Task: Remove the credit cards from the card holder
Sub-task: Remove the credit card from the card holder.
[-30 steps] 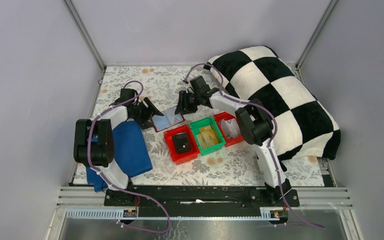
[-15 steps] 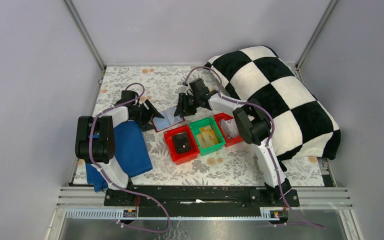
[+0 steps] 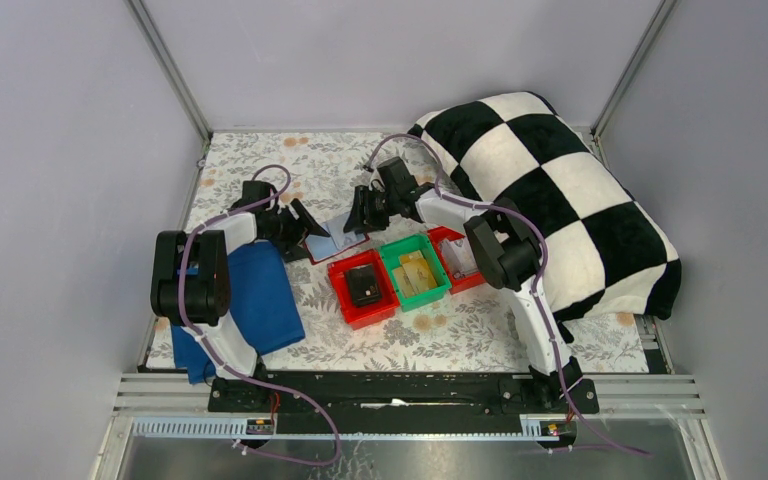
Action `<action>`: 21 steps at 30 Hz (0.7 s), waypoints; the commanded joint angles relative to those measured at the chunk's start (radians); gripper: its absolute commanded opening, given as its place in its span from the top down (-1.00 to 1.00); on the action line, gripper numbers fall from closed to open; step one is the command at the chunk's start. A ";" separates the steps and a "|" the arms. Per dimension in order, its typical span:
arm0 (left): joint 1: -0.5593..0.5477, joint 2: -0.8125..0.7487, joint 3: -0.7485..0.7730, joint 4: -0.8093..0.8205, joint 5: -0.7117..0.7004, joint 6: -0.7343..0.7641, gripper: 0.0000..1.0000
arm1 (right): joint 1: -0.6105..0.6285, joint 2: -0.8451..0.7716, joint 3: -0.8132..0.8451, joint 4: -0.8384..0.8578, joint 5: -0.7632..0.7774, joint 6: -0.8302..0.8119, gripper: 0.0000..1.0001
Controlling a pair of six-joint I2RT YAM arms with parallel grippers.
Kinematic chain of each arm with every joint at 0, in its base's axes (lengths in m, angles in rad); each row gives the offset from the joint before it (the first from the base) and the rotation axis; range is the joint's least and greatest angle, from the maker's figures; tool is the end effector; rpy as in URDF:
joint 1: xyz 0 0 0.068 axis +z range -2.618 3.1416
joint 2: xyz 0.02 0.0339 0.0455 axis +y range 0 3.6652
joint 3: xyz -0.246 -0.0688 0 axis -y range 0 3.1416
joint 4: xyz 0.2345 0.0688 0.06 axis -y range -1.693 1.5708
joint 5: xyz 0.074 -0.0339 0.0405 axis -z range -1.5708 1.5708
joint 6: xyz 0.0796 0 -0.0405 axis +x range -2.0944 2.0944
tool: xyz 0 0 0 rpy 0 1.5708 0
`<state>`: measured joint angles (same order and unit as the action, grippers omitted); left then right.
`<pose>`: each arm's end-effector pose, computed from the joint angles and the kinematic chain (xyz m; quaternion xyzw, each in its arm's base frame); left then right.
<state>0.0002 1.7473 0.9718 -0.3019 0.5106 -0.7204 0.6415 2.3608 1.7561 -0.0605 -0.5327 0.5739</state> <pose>0.3406 -0.0388 0.1080 -0.2731 0.8998 -0.3124 0.1348 0.4036 0.3519 0.1147 -0.1444 0.8631 0.4353 0.2113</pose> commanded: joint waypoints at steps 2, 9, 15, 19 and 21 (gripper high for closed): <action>-0.002 0.020 0.023 0.036 0.018 0.035 -0.53 | 0.036 -0.090 -0.015 0.077 -0.063 0.036 0.04; -0.002 0.031 0.031 0.038 0.036 0.050 -0.54 | 0.051 -0.115 -0.015 0.102 -0.069 0.047 0.04; -0.002 -0.021 0.088 -0.021 0.058 0.101 -0.54 | 0.059 -0.106 -0.014 0.101 -0.069 0.047 0.04; 0.013 -0.058 0.106 -0.019 0.057 0.083 -0.54 | 0.061 -0.096 -0.006 0.109 -0.075 0.055 0.05; 0.021 -0.065 0.098 0.019 0.072 0.058 -0.52 | 0.063 -0.092 -0.002 0.108 -0.076 0.056 0.06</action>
<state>0.0040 1.7481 1.0367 -0.3332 0.5480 -0.6514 0.6983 2.3009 1.7367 0.0154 -0.5785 0.6182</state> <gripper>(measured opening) 0.769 0.475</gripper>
